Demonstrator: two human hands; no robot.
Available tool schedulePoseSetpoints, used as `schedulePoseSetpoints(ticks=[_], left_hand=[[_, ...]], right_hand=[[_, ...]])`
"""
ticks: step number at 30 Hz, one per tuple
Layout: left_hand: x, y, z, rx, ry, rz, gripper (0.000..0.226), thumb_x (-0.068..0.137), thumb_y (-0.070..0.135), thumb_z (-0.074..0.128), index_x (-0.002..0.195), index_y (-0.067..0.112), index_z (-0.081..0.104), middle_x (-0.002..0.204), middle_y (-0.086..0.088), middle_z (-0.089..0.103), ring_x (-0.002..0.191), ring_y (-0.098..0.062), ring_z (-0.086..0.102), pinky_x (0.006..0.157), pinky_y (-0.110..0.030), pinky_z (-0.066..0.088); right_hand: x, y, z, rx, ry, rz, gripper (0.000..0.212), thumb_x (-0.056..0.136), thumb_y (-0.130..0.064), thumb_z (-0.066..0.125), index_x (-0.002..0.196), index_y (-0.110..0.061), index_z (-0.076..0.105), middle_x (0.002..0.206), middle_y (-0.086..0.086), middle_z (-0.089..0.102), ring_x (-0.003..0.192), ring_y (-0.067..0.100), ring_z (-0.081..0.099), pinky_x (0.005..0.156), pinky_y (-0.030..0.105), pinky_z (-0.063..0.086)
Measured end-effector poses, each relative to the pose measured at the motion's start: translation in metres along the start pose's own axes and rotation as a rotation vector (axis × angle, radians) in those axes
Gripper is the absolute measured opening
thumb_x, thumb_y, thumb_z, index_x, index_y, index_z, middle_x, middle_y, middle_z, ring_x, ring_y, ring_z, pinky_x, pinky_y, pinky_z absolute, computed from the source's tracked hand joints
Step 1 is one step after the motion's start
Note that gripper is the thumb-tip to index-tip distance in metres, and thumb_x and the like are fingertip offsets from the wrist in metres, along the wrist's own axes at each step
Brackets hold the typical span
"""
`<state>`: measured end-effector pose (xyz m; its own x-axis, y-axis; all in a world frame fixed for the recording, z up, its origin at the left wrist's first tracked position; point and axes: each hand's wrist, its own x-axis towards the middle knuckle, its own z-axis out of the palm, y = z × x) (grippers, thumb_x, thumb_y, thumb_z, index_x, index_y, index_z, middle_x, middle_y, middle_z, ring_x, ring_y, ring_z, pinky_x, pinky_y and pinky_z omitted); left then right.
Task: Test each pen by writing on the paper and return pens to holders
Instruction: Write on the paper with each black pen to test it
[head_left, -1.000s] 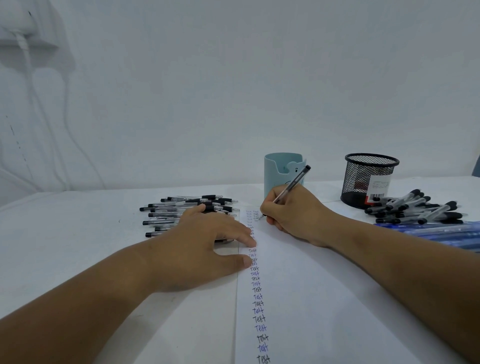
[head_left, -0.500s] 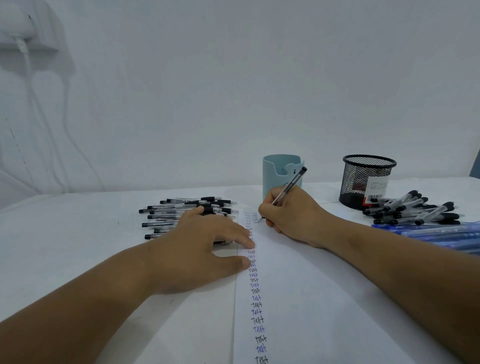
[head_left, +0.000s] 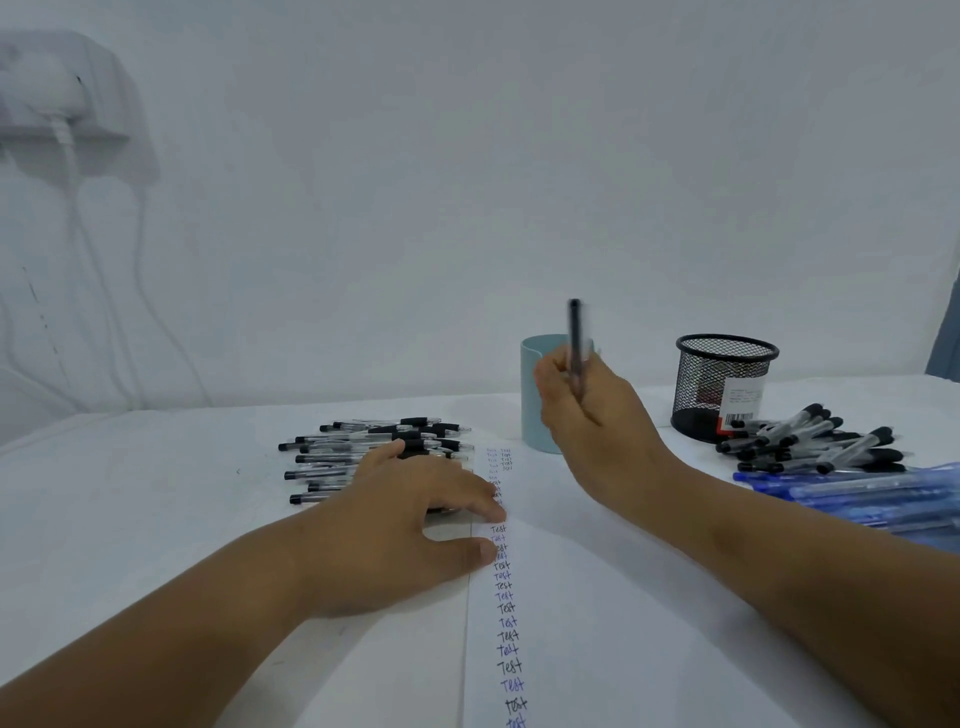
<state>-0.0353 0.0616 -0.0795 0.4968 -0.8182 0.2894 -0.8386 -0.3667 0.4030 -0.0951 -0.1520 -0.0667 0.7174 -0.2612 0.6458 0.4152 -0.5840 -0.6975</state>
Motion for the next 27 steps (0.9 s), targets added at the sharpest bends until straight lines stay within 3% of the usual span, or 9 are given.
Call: schedulePoseSetpoints(ticks=[2, 5, 9, 12, 15, 18, 20, 24, 27], left_hand=[[0.0, 0.0, 0.0, -0.001, 0.01, 0.002, 0.026, 0.087, 0.052, 0.069, 0.113, 0.047, 0.069, 0.126, 0.038, 0.056, 0.127, 0.025, 0.035, 0.12, -0.022, -0.01], [0.001, 0.0, -0.001, 0.005, 0.011, 0.006, 0.027, 0.087, 0.053, 0.068, 0.114, 0.047, 0.068, 0.127, 0.038, 0.056, 0.128, 0.025, 0.034, 0.118, -0.02, -0.01], [0.0, 0.0, 0.0, 0.01, 0.008, 0.007, 0.027, 0.088, 0.053, 0.068, 0.114, 0.047, 0.069, 0.127, 0.037, 0.056, 0.127, 0.024, 0.035, 0.119, -0.022, -0.01], [0.0, 0.001, 0.001, 0.02, 0.023, 0.011, 0.027, 0.088, 0.052, 0.068, 0.114, 0.045, 0.069, 0.126, 0.037, 0.056, 0.127, 0.025, 0.033, 0.117, -0.017, -0.01], [0.001, 0.004, 0.002, 0.012, 0.061, 0.022, 0.022, 0.089, 0.049, 0.069, 0.111, 0.045, 0.07, 0.126, 0.037, 0.055, 0.127, 0.027, 0.029, 0.115, -0.011, -0.008], [0.001, 0.008, 0.003, -0.017, 0.103, 0.049, 0.016, 0.091, 0.045, 0.068, 0.107, 0.044, 0.07, 0.123, 0.038, 0.056, 0.126, 0.026, 0.03, 0.121, -0.022, 0.005], [0.002, 0.011, 0.005, -0.018, 0.129, 0.069, 0.017, 0.091, 0.049, 0.066, 0.106, 0.043, 0.07, 0.121, 0.04, 0.057, 0.124, 0.025, 0.032, 0.121, -0.028, 0.017], [0.004, 0.015, 0.008, 0.015, 0.148, 0.085, 0.026, 0.09, 0.058, 0.059, 0.109, 0.044, 0.07, 0.119, 0.042, 0.055, 0.123, 0.019, 0.037, 0.115, -0.029, 0.03], [0.005, 0.014, 0.01, 0.036, 0.157, 0.11, 0.029, 0.088, 0.061, 0.058, 0.108, 0.044, 0.07, 0.123, 0.046, 0.049, 0.124, 0.015, 0.04, 0.112, -0.023, 0.031]], right_hand=[[-0.003, 0.003, -0.001, -0.144, -0.055, -0.081, 0.028, 0.098, -0.057, 0.038, 0.088, -0.031, 0.043, 0.051, -0.009, 0.042, 0.046, 0.007, 0.035, 0.049, 0.018, 0.027], [-0.006, 0.005, -0.003, -0.379, -0.066, -0.179, 0.027, 0.1, -0.055, 0.033, 0.092, -0.033, 0.045, 0.054, -0.007, 0.047, 0.053, 0.011, 0.044, 0.05, 0.025, 0.032], [-0.008, 0.002, -0.003, -0.554, -0.094, -0.189, 0.046, 0.101, -0.054, 0.026, 0.099, -0.023, 0.059, 0.062, -0.012, 0.05, 0.065, 0.017, 0.051, 0.057, 0.032, 0.039], [-0.007, 0.001, -0.005, -0.587, -0.147, -0.201, 0.054, 0.098, -0.058, 0.021, 0.096, -0.022, 0.061, 0.071, -0.008, 0.057, 0.071, 0.017, 0.052, 0.062, 0.033, 0.043], [-0.001, -0.001, -0.009, -0.589, -0.241, -0.249, 0.045, 0.1, -0.048, 0.036, 0.097, -0.017, 0.068, 0.082, -0.009, 0.054, 0.077, 0.014, 0.05, 0.069, 0.034, 0.045], [0.014, -0.012, -0.024, -0.574, -0.301, -0.215, 0.03, 0.099, -0.031, 0.051, 0.111, -0.013, 0.072, 0.087, -0.008, 0.053, 0.083, 0.013, 0.05, 0.075, 0.024, 0.038], [0.022, -0.027, -0.046, -0.52, -0.282, -0.082, 0.017, 0.099, -0.017, 0.059, 0.111, -0.023, 0.069, 0.085, -0.012, 0.056, 0.079, 0.008, 0.053, 0.071, 0.017, 0.038], [0.031, -0.037, -0.105, -0.641, -0.259, 0.008, 0.018, 0.095, -0.018, 0.067, 0.1, -0.034, 0.07, 0.089, -0.014, 0.061, 0.076, -0.002, 0.055, 0.067, 0.007, 0.04], [0.022, -0.027, -0.144, -0.702, -0.196, 0.074, 0.021, 0.092, -0.014, 0.07, 0.105, -0.03, 0.076, 0.098, -0.01, 0.068, 0.089, 0.007, 0.062, 0.079, 0.015, 0.047]])
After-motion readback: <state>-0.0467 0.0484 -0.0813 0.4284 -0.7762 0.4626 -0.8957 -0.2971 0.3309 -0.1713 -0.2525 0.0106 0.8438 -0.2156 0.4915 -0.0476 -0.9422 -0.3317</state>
